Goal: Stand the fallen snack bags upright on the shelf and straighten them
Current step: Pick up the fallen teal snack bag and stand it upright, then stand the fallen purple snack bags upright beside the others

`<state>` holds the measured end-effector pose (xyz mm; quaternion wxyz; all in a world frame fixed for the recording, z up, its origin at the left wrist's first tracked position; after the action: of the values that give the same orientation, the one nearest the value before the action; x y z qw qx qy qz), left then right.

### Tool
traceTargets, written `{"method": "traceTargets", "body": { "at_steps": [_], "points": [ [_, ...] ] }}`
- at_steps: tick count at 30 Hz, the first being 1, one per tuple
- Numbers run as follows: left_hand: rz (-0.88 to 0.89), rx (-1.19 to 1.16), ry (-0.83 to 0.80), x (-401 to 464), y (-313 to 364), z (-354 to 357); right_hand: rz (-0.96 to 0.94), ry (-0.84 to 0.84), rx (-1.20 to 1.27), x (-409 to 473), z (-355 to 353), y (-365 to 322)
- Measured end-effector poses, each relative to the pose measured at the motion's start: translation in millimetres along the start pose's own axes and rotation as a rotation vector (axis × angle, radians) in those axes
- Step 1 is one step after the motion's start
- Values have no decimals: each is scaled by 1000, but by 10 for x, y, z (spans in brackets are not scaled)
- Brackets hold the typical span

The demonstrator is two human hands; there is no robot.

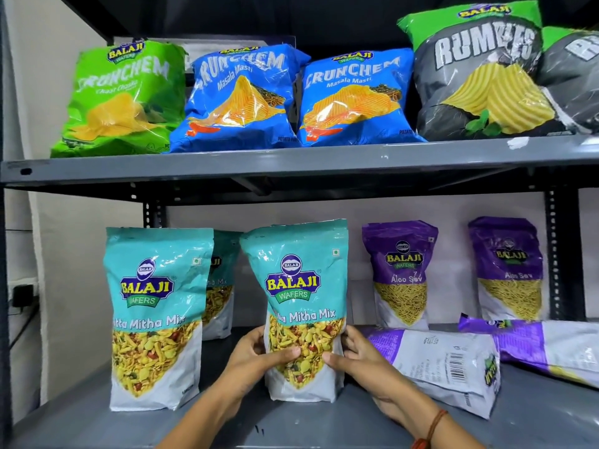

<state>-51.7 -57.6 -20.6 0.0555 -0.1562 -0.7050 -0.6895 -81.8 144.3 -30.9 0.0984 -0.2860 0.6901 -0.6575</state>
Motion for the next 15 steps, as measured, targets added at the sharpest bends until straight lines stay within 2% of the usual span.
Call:
{"method": "traceTargets", "body": {
  "at_steps": [1, 3, 4, 6, 8, 10, 12, 15],
  "points": [
    [-3, 32, 41, -25, 24, 27, 6, 0, 2, -15, 8, -4],
    [41, 232, 267, -94, 119, 106, -5, 15, 0, -76, 36, -88],
    [99, 353, 425, -156, 213, 184, -23, 50, -13, -115, 36, -159],
    [338, 490, 674, -303, 458, 433, -116, 151, -77, -206, -30, -395],
    [544, 444, 694, -422, 688, 819, -226, 235, -141, -305, -221, -729],
    [602, 340, 610, -423, 766, 1220, -290, 306, -284, -368, -558, -1014],
    [439, 114, 513, -291, 627, 1552, -242, 326, -454, -384, -976, -1162],
    [-54, -385, 267, -83, 208, 1930, 59, 206, -641, -422, -1566, -1048]
  ]
}}
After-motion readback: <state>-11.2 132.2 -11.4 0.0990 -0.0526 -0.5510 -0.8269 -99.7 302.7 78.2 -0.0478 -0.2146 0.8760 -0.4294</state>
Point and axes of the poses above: each hand's wrist, its own x-axis towards the middle knuckle, its own z-axis out of the palm, y = z × x, the point moved 3 cm from there along x, towards the middle knuckle, and after that the axes turned 8 degrees about -y, right-handed, at the moved point
